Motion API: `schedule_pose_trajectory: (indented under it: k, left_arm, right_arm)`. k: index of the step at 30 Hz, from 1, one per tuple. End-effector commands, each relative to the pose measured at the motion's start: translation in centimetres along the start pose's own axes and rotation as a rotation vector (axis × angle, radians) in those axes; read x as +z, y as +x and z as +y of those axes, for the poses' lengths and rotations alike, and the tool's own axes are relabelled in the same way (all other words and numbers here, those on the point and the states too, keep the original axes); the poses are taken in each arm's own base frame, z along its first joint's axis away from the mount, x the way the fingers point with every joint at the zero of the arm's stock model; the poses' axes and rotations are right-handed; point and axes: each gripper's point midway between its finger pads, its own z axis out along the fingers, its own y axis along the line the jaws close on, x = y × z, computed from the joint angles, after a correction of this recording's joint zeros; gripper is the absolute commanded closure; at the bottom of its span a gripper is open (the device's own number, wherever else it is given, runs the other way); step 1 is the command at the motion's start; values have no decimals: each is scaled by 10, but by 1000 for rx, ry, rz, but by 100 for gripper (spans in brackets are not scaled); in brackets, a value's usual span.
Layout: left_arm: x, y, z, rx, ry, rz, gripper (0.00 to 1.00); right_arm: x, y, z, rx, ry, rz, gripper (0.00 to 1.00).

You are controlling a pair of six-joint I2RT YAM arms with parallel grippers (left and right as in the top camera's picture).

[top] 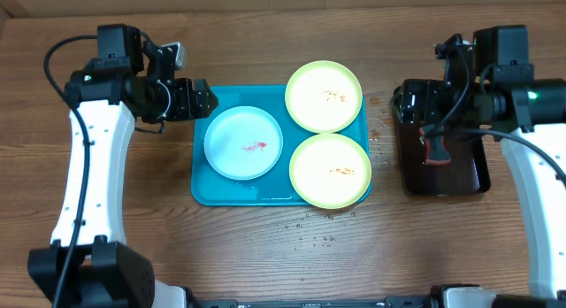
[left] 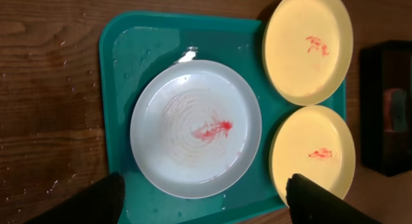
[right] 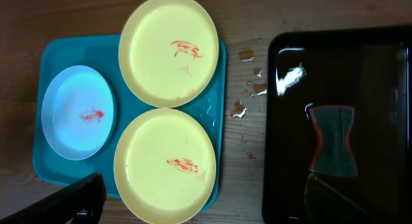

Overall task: Clean dirty plates on tray and stack at the side
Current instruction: 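Move left gripper to white plate rim and right gripper toward sponge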

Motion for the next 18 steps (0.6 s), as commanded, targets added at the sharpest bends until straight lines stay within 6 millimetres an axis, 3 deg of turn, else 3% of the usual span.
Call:
schedule_pose_trajectory:
  k: [1,8,11,18]
  left_arm:
    - [18,3,14,-160,-79,52,21]
    - [63,18,28,-87,-219,170,30]
    - [82,26,32,-58,-267,224,44]
    - [100,46,59,-34,-430,326,48]
  right_arm:
    - [4,-9,-8,75,51,-10,0]
    - [17,-17,-19,122,97,-17,0]
    - [17,-26,-18,104,91,-55,0]
    - [17,-28,-19,67,98,-60,0]
